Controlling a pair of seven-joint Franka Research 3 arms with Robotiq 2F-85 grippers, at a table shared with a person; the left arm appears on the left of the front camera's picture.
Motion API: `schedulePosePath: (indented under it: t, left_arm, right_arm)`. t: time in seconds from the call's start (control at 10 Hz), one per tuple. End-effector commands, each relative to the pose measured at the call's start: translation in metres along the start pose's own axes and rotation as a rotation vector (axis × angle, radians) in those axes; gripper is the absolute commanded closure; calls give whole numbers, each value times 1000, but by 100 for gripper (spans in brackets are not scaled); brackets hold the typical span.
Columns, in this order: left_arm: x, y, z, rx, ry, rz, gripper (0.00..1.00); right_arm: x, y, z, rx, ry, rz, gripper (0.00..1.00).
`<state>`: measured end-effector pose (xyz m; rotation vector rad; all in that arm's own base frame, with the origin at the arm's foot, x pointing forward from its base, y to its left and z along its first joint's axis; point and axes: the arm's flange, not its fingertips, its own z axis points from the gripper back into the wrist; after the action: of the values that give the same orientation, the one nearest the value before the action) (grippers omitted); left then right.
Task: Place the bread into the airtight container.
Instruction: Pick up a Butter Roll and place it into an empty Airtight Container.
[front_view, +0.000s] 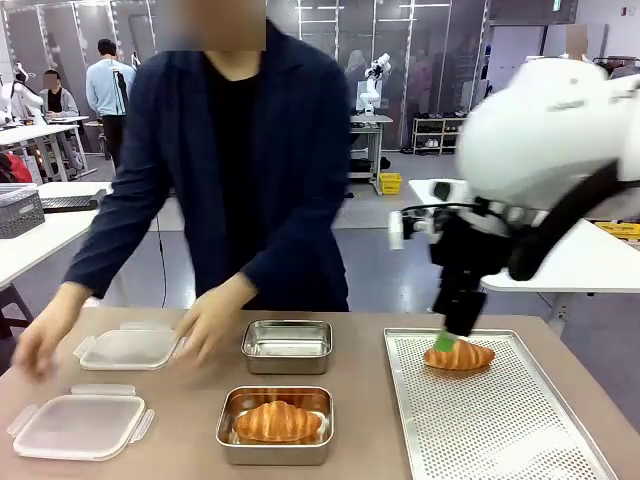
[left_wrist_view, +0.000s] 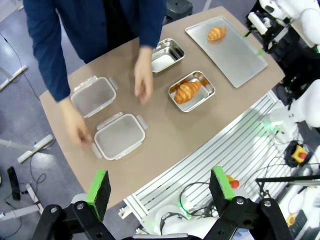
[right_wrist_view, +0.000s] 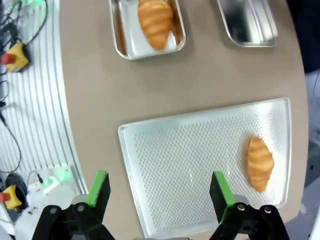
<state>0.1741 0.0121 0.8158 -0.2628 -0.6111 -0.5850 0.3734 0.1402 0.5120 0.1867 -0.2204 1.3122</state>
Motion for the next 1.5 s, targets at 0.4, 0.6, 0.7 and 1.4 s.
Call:
schedulePosePath:
  t: [0.4, 0.6, 0.7, 1.4]
  left_arm:
    - [1, -1, 1, -4, -1, -9, 0]
    - [1, -1, 1, -4, -1, -9, 0]
    - [1, -1, 1, -4, -1, -9, 0]
    - [1, -1, 1, -4, -1, -9, 0]
  right_arm:
    - [-73, -14, -13, -88, -110, 10, 0]
    - [-76, -54, -31, -60, 79, 26, 0]
    - [-72, -80, -44, -40, 133, 51, 0]
    - [-233, -2, -58, -292, -489, -167, 0]
